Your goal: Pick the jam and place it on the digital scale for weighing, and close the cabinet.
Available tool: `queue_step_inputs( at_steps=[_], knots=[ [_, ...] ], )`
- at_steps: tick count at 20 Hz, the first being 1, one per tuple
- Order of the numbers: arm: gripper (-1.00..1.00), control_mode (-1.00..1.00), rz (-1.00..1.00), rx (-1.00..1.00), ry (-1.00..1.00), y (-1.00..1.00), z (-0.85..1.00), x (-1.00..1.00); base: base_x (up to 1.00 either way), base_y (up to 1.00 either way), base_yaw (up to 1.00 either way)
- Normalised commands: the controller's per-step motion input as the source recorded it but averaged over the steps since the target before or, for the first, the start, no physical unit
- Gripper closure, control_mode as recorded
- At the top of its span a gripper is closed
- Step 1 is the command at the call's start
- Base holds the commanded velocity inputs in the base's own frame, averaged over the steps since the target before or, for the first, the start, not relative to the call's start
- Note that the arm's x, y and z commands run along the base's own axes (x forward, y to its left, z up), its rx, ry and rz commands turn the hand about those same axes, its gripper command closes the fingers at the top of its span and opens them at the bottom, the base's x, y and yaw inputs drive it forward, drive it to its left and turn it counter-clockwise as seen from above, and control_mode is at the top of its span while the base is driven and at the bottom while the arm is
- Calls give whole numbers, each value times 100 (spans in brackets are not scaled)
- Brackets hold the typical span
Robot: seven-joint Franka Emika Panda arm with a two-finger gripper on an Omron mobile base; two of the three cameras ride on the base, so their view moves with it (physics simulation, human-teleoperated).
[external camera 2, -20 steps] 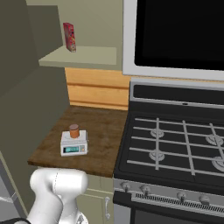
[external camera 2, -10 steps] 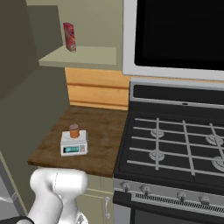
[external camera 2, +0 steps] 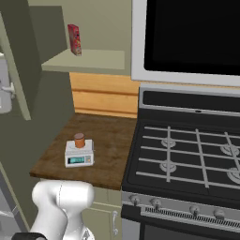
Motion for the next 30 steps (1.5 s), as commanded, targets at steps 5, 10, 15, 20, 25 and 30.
queue_step_inputs(
  at_steps=[5,10,15,20,25,30],
  knots=[
    [-100,-100,0,18,12,-100,0,100,0,0,0],
    [-100,-100,0,16,5,-97,0,100,0,0,0],
    [-100,-100,0,16,0,-84,0,95,0,0,0],
    [-100,-100,1,16,0,-64,0,91,0,0,0],
    [-100,-100,3,15,0,-55,1,81,0,0,0],
    [-100,-100,3,9,0,-48,0,72,0,0,0]
  ],
)
